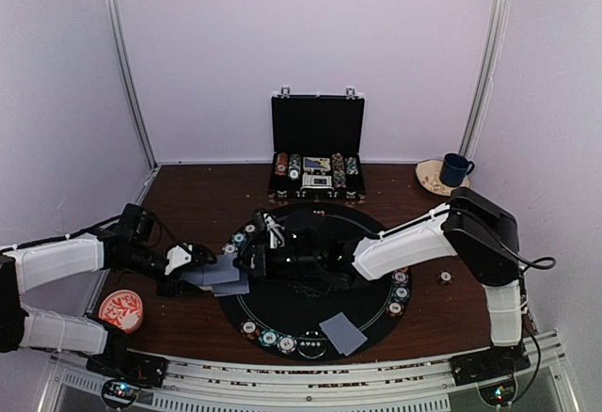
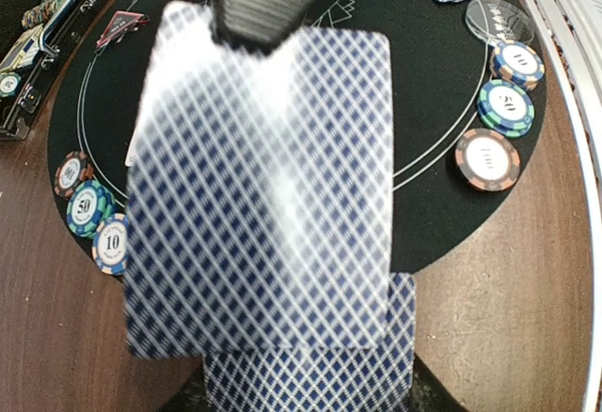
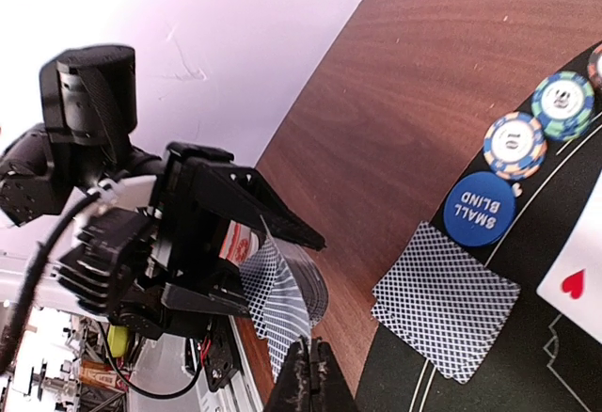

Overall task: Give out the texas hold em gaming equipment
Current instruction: Pick up the poker card from the face-down deck piles, then flop the poker card in the community card area.

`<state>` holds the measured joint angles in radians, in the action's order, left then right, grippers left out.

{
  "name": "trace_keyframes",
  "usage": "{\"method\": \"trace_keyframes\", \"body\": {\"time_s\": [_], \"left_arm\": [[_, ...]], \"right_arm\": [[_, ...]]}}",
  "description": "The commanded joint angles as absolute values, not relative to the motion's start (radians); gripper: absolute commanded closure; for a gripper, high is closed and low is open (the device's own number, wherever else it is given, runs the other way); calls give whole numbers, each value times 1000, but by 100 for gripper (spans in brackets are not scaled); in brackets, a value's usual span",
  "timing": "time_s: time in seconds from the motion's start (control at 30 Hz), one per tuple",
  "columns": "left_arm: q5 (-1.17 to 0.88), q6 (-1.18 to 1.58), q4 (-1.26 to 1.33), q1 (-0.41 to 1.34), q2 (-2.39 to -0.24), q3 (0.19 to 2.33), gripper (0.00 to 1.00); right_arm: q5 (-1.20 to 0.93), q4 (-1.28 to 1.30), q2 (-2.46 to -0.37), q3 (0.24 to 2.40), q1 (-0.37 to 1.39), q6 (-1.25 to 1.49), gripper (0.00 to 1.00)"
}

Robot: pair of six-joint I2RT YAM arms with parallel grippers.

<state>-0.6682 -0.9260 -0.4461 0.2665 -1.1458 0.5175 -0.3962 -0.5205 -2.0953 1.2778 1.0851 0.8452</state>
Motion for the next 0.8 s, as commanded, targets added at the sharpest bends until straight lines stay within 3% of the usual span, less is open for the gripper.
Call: {"method": "trace_keyframes", "body": {"time_s": [0.0,0.23,0.77], "left_arm": [[-675,-928,-436,263,-1149,521,89],[-674,-926,-434,263,-1149,522,89],[-672,-922,-435,263,-1143,523,89]], "right_arm": [[-334,-524,-1996,1227,1063,818,100],[-204,-367,-1826,1119,1013,699,100],[432,160,-1624,1079,986,432,100]]}}
